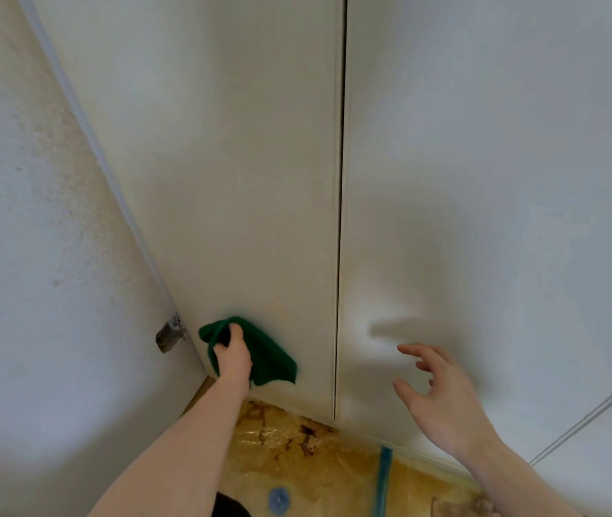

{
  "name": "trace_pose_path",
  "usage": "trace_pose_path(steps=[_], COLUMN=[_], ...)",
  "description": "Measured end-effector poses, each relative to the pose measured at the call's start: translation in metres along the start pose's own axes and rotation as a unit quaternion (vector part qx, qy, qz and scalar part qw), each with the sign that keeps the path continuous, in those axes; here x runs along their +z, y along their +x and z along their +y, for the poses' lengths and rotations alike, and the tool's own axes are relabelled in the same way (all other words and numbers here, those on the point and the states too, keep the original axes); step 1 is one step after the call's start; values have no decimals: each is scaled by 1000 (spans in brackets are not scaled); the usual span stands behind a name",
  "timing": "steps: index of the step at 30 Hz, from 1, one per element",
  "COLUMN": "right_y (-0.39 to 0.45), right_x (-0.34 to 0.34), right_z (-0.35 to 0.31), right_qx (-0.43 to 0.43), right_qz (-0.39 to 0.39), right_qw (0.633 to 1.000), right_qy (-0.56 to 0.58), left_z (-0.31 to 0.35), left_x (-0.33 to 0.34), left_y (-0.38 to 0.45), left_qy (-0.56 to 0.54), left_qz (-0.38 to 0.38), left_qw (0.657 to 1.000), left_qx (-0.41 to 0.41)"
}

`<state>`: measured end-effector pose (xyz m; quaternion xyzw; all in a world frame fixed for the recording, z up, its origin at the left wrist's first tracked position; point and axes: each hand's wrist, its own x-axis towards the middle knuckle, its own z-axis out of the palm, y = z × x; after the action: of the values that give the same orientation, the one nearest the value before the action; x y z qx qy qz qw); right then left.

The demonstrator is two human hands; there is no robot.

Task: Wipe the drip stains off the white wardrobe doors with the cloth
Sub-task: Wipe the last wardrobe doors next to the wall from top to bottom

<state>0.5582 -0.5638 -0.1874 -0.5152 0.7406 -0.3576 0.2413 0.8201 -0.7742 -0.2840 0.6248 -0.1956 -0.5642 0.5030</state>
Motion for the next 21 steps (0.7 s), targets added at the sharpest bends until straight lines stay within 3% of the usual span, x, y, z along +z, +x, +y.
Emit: trace_pose_path(steps=[7, 11, 16, 21], right_y=[13, 22, 27, 30], right_x=[28, 43, 56, 64], right_z=[-9, -12, -13, -11], right_qx=[-17, -24, -27, -22], right_qz=[-23, -35, -44, -56], right_qw=[1000, 999, 999, 998], right_qy=[3, -4, 4, 3], left_z=[-10, -28, -47, -78], left_x=[-15, -12, 0, 5], left_y=[39, 52, 61, 83], left_qy=[3, 71, -4, 17], left_qz=[67, 23, 1, 9], left_qw=[996, 995, 991, 990], left_qx=[-53, -63, -136, -139])
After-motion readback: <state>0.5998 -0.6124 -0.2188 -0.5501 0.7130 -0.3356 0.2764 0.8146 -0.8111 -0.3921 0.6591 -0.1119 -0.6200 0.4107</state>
